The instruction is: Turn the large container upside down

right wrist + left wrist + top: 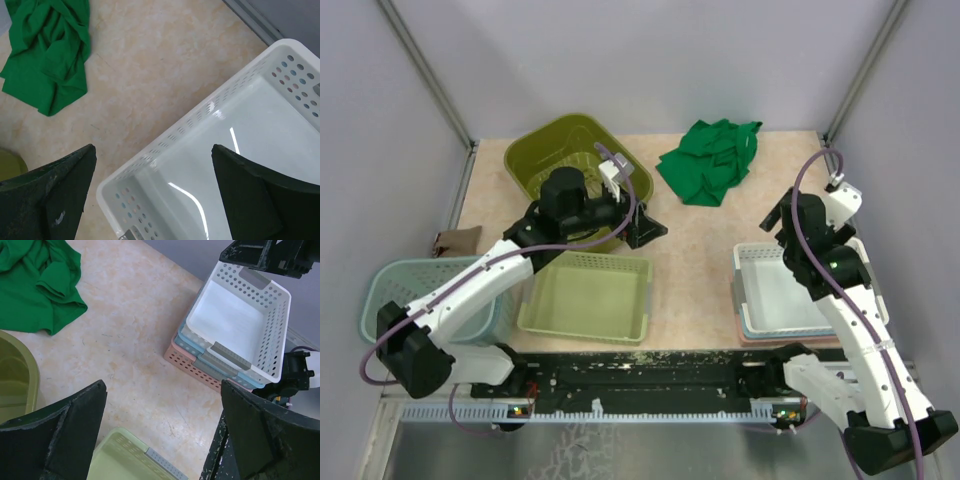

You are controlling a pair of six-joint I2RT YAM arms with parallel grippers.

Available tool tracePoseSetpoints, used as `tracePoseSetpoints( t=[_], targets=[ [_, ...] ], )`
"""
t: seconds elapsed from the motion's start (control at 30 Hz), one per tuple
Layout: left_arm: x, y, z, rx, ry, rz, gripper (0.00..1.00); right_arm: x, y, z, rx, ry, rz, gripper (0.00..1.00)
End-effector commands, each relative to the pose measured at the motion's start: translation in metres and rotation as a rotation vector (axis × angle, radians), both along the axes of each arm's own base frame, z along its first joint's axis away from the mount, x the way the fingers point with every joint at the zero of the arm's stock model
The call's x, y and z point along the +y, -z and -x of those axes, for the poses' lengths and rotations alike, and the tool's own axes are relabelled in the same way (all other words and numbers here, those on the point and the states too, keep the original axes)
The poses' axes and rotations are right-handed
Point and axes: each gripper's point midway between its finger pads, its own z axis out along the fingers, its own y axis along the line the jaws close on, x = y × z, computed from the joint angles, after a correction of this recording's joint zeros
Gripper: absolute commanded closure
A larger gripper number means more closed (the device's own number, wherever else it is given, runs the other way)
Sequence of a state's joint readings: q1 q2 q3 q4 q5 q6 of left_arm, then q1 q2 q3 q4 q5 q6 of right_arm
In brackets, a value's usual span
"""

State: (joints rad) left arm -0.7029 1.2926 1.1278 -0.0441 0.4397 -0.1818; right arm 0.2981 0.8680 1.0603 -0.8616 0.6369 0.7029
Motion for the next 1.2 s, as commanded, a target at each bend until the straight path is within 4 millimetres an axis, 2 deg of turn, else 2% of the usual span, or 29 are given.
tracePoseSetpoints(
  t=[0.0, 0.33, 0.63, 0.77, 0.9, 1.03, 1.17],
  targets=[
    [-0.009, -0.003, 0.002, -0.022, 0.035, 0.009, 0.00, -0.006, -0.008, 0.000, -0.046, 0.040, -0.001, 0.01],
    [-0.021, 0.002, 0.009, -0.018, 0.059, -0.002, 0.00, -0.013, -0.008, 0.006, -0.062, 0.077, 0.006, 0.02],
    [-0.048, 0.017, 0.036, -0.016, 0.115, -0.031, 0.00, -0.029, 0.007, 0.013, 0.033, 0.262, -0.021, 0.02],
    [-0.065, 0.022, 0.050, -0.004, 0.168, -0.034, 0.00, -0.032, 0.023, 0.003, 0.089, 0.284, -0.121, 0.02],
    [-0.075, 0.024, 0.057, -0.006, 0.191, -0.040, 0.00, -0.024, 0.036, -0.007, 0.144, 0.290, -0.203, 0.06],
    [-0.080, 0.026, 0.064, -0.004, 0.206, -0.046, 0.00, -0.023, 0.048, -0.005, 0.188, 0.345, -0.247, 0.13],
    [-0.083, 0.030, 0.065, -0.001, 0.213, -0.054, 0.00, -0.021, 0.059, -0.005, 0.193, 0.355, -0.290, 0.36]
  ],
)
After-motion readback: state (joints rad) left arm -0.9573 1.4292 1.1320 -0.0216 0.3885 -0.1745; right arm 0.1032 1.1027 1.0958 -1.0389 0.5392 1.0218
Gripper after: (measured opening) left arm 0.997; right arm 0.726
